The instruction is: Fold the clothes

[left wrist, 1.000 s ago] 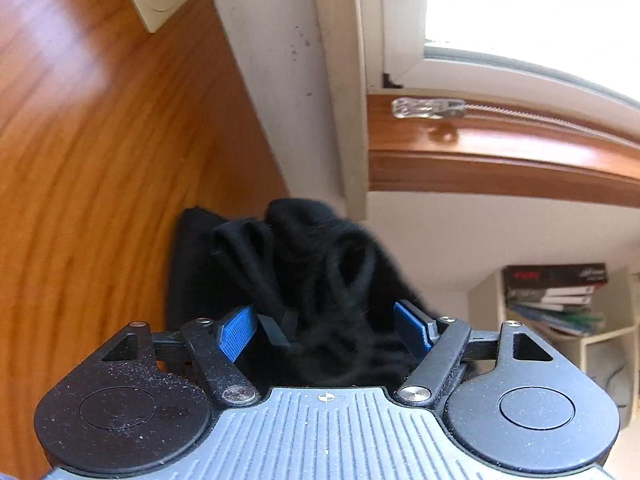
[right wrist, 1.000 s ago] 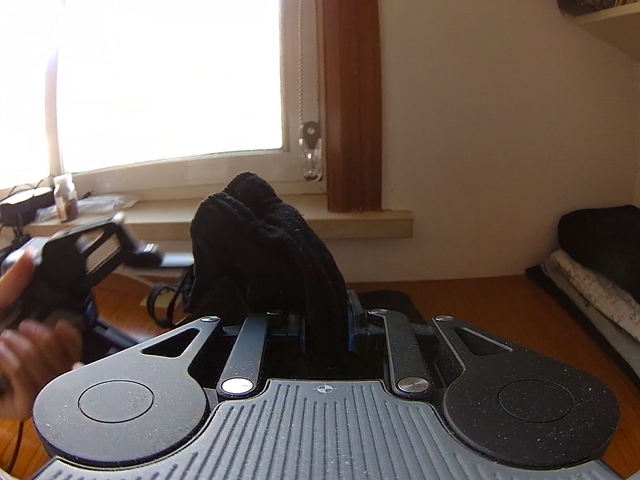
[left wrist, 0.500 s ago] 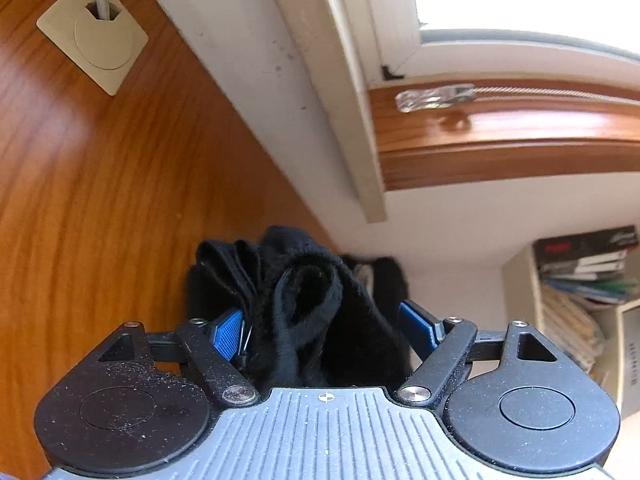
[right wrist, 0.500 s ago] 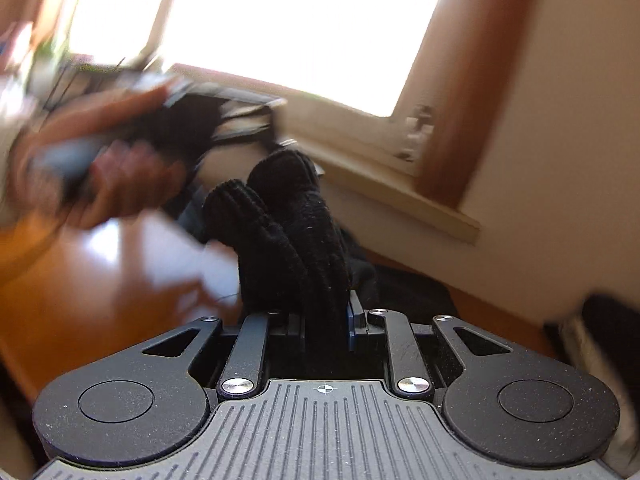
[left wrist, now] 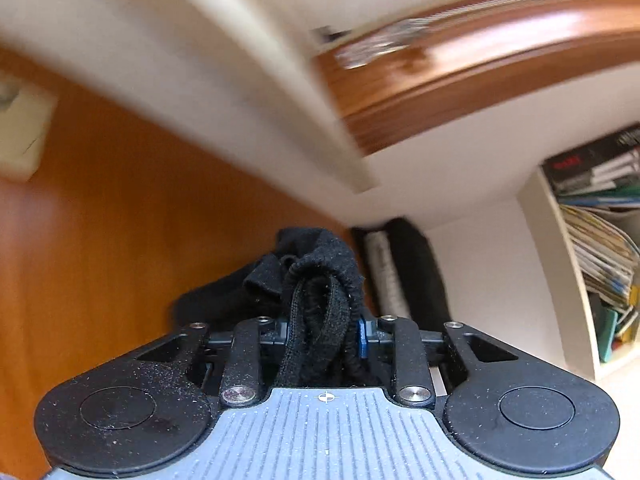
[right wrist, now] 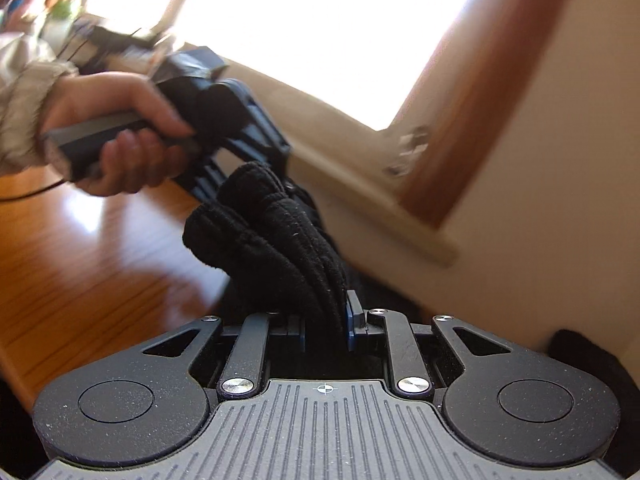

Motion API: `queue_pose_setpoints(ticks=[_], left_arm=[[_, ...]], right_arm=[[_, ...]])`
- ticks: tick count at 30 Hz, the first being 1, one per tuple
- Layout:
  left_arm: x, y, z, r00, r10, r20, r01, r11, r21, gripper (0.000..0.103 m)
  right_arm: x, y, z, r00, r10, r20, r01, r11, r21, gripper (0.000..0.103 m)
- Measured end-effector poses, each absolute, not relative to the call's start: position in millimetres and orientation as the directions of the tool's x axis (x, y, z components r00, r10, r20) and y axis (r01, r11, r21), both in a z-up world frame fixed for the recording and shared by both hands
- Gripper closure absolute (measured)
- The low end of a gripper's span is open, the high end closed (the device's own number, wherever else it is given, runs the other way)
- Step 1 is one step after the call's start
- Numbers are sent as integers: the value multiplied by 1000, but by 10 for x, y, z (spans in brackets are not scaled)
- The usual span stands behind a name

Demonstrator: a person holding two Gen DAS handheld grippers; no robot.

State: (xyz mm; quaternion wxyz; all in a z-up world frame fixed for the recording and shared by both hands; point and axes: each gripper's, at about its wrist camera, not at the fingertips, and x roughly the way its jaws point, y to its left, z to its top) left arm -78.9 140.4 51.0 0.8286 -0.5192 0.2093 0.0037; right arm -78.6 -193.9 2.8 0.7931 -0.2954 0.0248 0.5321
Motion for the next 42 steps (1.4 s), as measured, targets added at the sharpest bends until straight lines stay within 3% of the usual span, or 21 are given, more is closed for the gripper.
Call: queue_pose_setpoints(ticks=[6,11,24,32,37,42], left_arm=[[-131,982,1417,927,-205,-314,-139,590,-795,75],[756,455,1796,914,-239,-329,-98,655,-749,75],[2349,-259,1189,834,-291,-469,-166,678,-716,75],[1897,-84,1330,842,-300,-448,-113,715,-690,75],[1109,156,1395,863,-271,-426,-95,742,-664,75],[190,207,1167,869,-204,-451,-138,775,-616,75]], right_arm=[[-115,-2364,475,497,837,-228,-853,422,-307,85],[516,-2874,600,558,815,-152,-827,535,-171,85],[1935,-3524,20,614,745,-261,-740,658,137,84],[1620,-3448,146,559,798,-225,-815,579,30,84],[1049,-3240,264,477,854,-209,-879,466,-103,84],[340,-3070,101,371,891,-261,-921,316,-228,83]])
